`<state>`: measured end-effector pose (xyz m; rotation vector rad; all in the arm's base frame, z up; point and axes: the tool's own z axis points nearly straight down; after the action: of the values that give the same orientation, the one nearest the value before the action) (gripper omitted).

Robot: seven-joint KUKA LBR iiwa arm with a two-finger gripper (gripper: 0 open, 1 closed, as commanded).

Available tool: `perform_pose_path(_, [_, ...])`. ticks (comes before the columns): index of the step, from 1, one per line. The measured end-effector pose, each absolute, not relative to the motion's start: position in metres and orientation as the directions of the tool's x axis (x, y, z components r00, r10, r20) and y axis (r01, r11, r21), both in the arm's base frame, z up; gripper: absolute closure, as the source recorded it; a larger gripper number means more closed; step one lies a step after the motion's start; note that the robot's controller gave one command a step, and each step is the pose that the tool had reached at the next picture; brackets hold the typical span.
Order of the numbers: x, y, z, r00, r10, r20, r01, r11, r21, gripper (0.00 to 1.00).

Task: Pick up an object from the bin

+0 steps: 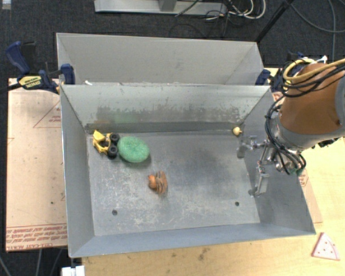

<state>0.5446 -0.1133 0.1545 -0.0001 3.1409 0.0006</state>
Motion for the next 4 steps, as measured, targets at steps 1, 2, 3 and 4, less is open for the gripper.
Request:
perform_pose_path(1, [0.596,-0.087,0.111,-0.999,-0.032,-0.014,-0.032,0.999,-0.003,0.00])
perform_pose_path(2, [0.620,-0.054,0.076,-0.987,-0.159,-0.003,-0.159,0.987,0.001,0.00])
perform_pose_path(3, [0.627,-0.046,0.106,-0.980,-0.201,0.007,-0.201,0.980,0.004,0.00])
perform_pose_path(4, [0.634,-0.003,0.099,-0.988,-0.151,-0.015,-0.151,0.989,-0.003,0.00])
